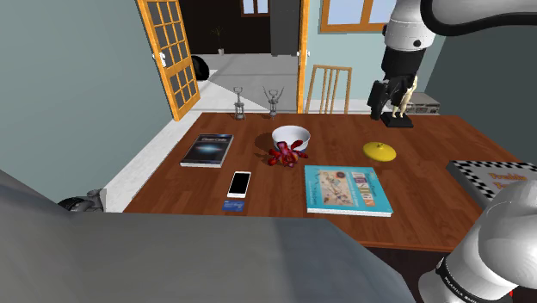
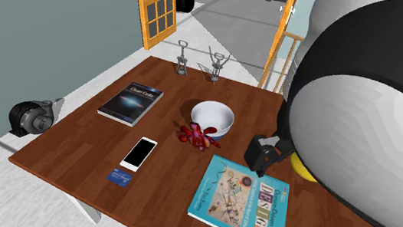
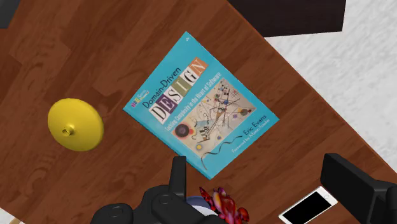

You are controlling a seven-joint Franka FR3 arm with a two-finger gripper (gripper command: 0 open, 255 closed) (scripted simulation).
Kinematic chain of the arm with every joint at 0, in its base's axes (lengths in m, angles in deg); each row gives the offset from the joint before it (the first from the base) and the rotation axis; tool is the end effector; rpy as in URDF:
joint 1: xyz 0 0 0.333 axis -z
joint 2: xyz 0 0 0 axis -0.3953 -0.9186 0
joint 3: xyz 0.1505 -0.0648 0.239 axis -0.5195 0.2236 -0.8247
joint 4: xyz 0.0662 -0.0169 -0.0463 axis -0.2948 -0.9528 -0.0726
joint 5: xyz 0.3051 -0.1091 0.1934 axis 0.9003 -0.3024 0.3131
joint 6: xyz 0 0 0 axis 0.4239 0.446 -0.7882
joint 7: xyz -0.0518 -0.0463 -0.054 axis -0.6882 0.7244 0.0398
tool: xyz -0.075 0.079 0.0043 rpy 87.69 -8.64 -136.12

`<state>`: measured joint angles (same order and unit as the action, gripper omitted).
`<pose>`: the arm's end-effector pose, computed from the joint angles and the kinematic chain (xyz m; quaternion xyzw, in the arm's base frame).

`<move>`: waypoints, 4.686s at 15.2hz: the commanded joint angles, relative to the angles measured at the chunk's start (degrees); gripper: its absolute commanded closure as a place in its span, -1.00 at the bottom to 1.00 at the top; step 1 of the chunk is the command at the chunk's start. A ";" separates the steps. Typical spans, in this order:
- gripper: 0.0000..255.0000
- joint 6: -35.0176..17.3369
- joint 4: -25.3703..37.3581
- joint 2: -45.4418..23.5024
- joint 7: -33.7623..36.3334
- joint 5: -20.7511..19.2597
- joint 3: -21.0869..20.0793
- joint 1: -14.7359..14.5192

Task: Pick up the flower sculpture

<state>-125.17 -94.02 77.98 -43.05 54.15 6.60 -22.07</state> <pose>0.3185 -0.0130 0.5918 0.9972 -0.0367 0.0269 0.0592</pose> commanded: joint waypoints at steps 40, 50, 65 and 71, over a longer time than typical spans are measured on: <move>-1.00 -25.92 45.65 -77.28 -53.74 8.94 7.68 -2.64; 1.00 -28.72 44.24 -78.68 -53.78 9.10 7.56 -2.61; 1.00 -23.23 47.03 -75.95 -53.70 8.78 7.77 -2.68; 1.00 -19.39 49.40 -74.49 -53.65 8.61 7.89 -2.69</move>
<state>-145.13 -44.83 3.05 -96.72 62.80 14.46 -24.74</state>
